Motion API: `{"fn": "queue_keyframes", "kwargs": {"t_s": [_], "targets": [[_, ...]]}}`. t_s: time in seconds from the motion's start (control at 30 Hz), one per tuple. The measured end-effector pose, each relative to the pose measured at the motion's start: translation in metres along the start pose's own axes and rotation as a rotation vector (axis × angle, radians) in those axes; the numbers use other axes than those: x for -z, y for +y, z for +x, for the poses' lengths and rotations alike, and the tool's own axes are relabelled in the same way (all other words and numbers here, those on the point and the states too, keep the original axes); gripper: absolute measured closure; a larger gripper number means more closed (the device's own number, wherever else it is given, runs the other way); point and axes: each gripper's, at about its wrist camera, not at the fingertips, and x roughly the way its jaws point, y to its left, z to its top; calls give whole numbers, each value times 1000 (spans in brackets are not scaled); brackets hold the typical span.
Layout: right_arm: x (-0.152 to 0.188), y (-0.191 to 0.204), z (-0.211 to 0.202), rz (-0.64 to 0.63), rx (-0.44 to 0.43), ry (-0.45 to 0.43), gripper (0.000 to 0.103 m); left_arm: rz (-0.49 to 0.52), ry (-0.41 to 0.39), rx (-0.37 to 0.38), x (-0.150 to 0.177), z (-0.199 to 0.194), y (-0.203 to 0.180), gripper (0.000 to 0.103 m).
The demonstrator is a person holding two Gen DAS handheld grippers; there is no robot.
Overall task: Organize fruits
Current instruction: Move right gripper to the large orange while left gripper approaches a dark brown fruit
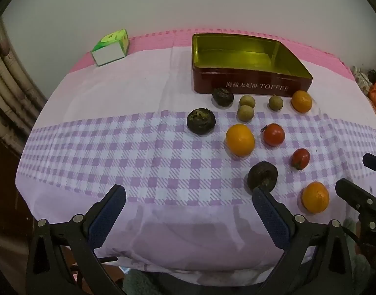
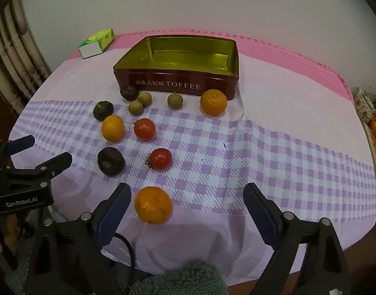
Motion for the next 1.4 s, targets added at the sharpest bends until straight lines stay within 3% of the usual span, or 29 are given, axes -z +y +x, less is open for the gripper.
{"fn": "queue_keyframes", "kwargs": {"t_s": [0.77,0.9,1.13,1.4], "targets": [[4,3,12,-9,-42,58,26,9,32,20,2,7,2,9],[7,4,19,-16,-65,92,36,11,42,26,2,9,3,13],[10,8,26,-34,-90,117,38,22,67,46,3,15,2,23],[14,17,37,-51,-115,151,50,55,76,100,5,17,-4,34]]}}
